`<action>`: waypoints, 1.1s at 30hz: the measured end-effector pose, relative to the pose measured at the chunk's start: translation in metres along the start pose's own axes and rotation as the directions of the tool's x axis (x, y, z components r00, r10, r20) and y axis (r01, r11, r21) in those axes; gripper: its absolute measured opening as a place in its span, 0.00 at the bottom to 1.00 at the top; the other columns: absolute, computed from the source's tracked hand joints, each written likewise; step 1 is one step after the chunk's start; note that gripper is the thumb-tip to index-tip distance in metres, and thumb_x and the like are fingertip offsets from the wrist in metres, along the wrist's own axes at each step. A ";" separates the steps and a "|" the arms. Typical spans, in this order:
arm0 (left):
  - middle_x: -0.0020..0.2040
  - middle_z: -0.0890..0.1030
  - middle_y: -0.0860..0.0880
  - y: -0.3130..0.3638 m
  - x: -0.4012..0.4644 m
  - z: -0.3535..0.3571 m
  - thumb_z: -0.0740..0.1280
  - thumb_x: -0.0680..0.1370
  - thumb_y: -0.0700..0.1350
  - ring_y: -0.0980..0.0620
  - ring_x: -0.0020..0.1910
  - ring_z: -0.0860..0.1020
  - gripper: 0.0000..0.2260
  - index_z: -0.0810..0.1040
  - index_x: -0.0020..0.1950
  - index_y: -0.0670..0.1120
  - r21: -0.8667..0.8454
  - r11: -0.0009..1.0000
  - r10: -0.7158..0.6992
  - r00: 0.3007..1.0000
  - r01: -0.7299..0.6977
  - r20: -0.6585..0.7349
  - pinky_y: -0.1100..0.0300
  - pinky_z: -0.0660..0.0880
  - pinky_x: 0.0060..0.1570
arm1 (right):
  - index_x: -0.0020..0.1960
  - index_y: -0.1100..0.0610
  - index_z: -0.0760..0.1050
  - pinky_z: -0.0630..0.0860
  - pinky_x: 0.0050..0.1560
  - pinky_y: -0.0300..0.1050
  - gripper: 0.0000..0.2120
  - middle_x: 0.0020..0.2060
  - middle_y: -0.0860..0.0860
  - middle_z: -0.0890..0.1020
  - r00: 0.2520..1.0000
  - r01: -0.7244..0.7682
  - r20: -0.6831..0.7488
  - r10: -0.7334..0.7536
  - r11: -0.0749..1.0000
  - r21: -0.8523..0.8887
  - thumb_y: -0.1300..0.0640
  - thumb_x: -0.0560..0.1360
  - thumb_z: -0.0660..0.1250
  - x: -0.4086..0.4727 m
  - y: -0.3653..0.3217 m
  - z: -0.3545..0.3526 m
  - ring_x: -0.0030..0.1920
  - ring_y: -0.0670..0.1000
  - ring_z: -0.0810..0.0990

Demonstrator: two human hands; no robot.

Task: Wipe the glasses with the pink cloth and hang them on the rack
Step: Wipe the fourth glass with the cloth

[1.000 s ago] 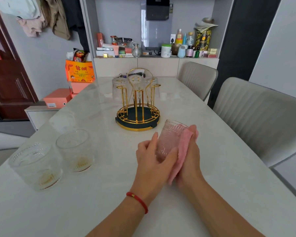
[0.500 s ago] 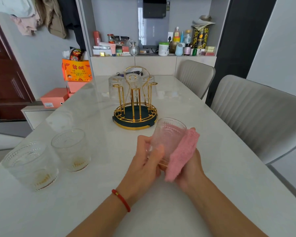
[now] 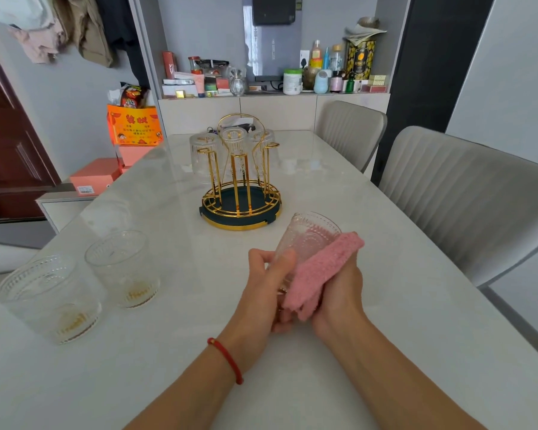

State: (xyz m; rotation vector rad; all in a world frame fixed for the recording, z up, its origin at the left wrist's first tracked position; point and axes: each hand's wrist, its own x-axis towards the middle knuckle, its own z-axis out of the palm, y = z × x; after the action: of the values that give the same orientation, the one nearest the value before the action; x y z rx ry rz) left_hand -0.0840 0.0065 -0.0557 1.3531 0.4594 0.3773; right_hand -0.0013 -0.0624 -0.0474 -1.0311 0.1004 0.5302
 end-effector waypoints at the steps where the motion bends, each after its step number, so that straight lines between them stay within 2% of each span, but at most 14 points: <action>1: 0.30 0.75 0.47 0.000 0.000 -0.001 0.63 0.80 0.65 0.51 0.25 0.67 0.17 0.63 0.48 0.54 -0.027 0.999 -0.030 0.999 0.030 0.010 0.60 0.59 0.28 | 0.54 0.58 0.81 0.79 0.56 0.67 0.33 0.47 0.60 0.87 1.000 -0.003 0.013 0.003 1.000 -0.011 0.31 0.80 0.51 0.000 -0.002 0.001 0.49 0.63 0.85; 4: 0.34 0.74 0.42 -0.001 0.001 0.001 0.63 0.79 0.68 0.50 0.25 0.68 0.18 0.63 0.48 0.55 -0.050 0.997 -0.057 0.998 0.059 0.022 0.60 0.59 0.28 | 0.55 0.59 0.80 0.78 0.57 0.70 0.34 0.51 0.63 0.86 0.999 0.034 0.012 -0.033 0.999 -0.022 0.31 0.80 0.51 -0.006 -0.006 0.004 0.52 0.66 0.85; 6: 0.36 0.75 0.40 -0.003 0.001 0.004 0.64 0.75 0.68 0.47 0.27 0.71 0.20 0.65 0.51 0.54 -0.079 0.997 -0.010 1.000 0.011 0.022 0.58 0.64 0.27 | 0.46 0.55 0.79 0.81 0.49 0.59 0.31 0.40 0.57 0.86 0.996 0.094 0.006 -0.094 0.994 -0.047 0.31 0.80 0.51 -0.004 -0.006 0.005 0.44 0.61 0.85; 8: 0.36 0.77 0.41 -0.005 0.001 0.006 0.68 0.74 0.66 0.46 0.29 0.74 0.24 0.66 0.57 0.51 0.018 0.998 0.061 0.998 -0.062 0.009 0.55 0.69 0.27 | 0.43 0.53 0.77 0.78 0.46 0.55 0.28 0.37 0.53 0.83 0.991 0.131 -0.021 -0.132 0.990 -0.054 0.30 0.78 0.54 0.000 -0.005 0.005 0.47 0.61 0.85; 11: 0.36 0.80 0.45 -0.006 -0.003 0.003 0.74 0.75 0.61 0.48 0.31 0.75 0.25 0.66 0.60 0.49 0.130 0.982 0.137 0.990 -0.138 0.016 0.55 0.71 0.27 | 0.46 0.60 0.75 0.79 0.51 0.62 0.28 0.44 0.66 0.80 0.994 0.108 -0.004 -0.109 0.990 -0.087 0.34 0.70 0.62 -0.001 -0.003 0.004 0.59 0.72 0.79; 14: 0.38 0.80 0.43 -0.004 -0.005 -0.001 0.76 0.71 0.63 0.46 0.33 0.74 0.30 0.66 0.60 0.48 -0.023 0.996 0.092 0.994 -0.090 0.065 0.57 0.67 0.27 | 0.53 0.60 0.76 0.78 0.55 0.72 0.43 0.55 0.68 0.81 0.992 0.120 0.052 -0.116 0.990 -0.069 0.28 0.52 0.72 -0.008 -0.002 0.004 0.55 0.71 0.81; 15: 0.39 0.79 0.42 -0.003 -0.006 -0.002 0.75 0.70 0.63 0.45 0.35 0.74 0.30 0.66 0.60 0.48 -0.075 0.995 0.069 0.994 -0.062 0.090 0.57 0.65 0.28 | 0.54 0.57 0.77 0.79 0.55 0.70 0.44 0.55 0.65 0.82 0.991 0.110 0.080 -0.106 0.993 -0.051 0.25 0.52 0.74 -0.009 -0.003 0.003 0.53 0.68 0.83; 17: 0.42 0.78 0.41 -0.001 -0.005 -0.005 0.74 0.70 0.63 0.43 0.37 0.72 0.30 0.66 0.60 0.47 -0.126 0.992 0.040 0.988 -0.022 0.146 0.58 0.63 0.28 | 0.56 0.57 0.78 0.82 0.48 0.66 0.37 0.50 0.61 0.85 0.987 0.047 0.156 -0.049 0.999 0.013 0.24 0.70 0.62 -0.002 -0.007 -0.002 0.48 0.65 0.85; 19: 0.40 0.78 0.42 0.000 -0.006 -0.010 0.71 0.71 0.66 0.46 0.33 0.71 0.31 0.66 0.58 0.45 0.018 0.997 0.072 0.987 -0.075 0.143 0.57 0.65 0.27 | 0.55 0.59 0.78 0.82 0.35 0.57 0.33 0.38 0.59 0.86 0.977 -0.037 0.209 0.029 0.999 0.032 0.30 0.79 0.53 0.002 -0.011 -0.007 0.35 0.60 0.86; 21: 0.38 0.79 0.45 0.000 -0.009 -0.013 0.67 0.71 0.70 0.49 0.31 0.72 0.32 0.67 0.56 0.43 0.230 0.961 0.132 0.986 -0.153 0.104 0.56 0.69 0.29 | 0.50 0.59 0.78 0.79 0.32 0.52 0.31 0.32 0.57 0.85 0.972 -0.038 0.233 0.028 0.999 0.036 0.33 0.82 0.50 0.000 -0.013 -0.005 0.28 0.57 0.84; 23: 0.38 0.81 0.47 0.001 -0.011 -0.013 0.65 0.70 0.73 0.50 0.32 0.75 0.33 0.68 0.53 0.44 0.325 0.929 0.161 0.984 -0.177 0.076 0.54 0.75 0.32 | 0.50 0.55 0.79 0.82 0.36 0.54 0.28 0.36 0.58 0.85 0.971 0.004 0.239 -0.010 1.000 0.029 0.35 0.82 0.51 0.007 -0.011 -0.003 0.34 0.57 0.86; 27: 0.43 0.84 0.50 0.001 -0.008 -0.013 0.70 0.72 0.69 0.57 0.35 0.80 0.26 0.68 0.54 0.50 0.485 0.853 0.239 0.970 -0.193 -0.034 0.58 0.80 0.37 | 0.67 0.55 0.74 0.72 0.67 0.59 0.19 0.44 0.55 0.80 0.980 0.027 0.200 -0.018 0.999 -0.039 0.46 0.86 0.53 0.008 -0.005 -0.004 0.63 0.57 0.79; 30: 0.39 0.81 0.50 0.003 -0.007 -0.007 0.73 0.78 0.52 0.61 0.29 0.77 0.15 0.68 0.53 0.49 0.494 0.849 0.289 0.948 -0.188 -0.136 0.67 0.71 0.28 | 0.70 0.47 0.72 0.79 0.62 0.59 0.31 0.58 0.49 0.84 0.935 0.259 0.304 -0.180 0.935 -0.243 0.31 0.74 0.64 0.002 0.006 0.002 0.60 0.52 0.83; 33: 0.40 0.80 0.49 0.003 -0.007 -0.005 0.73 0.74 0.48 0.54 0.34 0.78 0.17 0.65 0.51 0.51 0.648 0.721 0.418 0.901 -0.248 -0.120 0.68 0.68 0.28 | 0.71 0.44 0.68 0.82 0.57 0.58 0.38 0.60 0.51 0.82 0.898 0.359 0.341 -0.277 0.910 -0.207 0.35 0.65 0.76 0.003 0.012 0.005 0.57 0.53 0.85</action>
State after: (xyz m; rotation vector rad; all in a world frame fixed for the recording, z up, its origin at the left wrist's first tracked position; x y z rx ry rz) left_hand -0.0928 0.0080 -0.0525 2.0655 0.5840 0.7609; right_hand -0.0052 -0.0523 -0.0555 -1.1859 -0.4229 0.3992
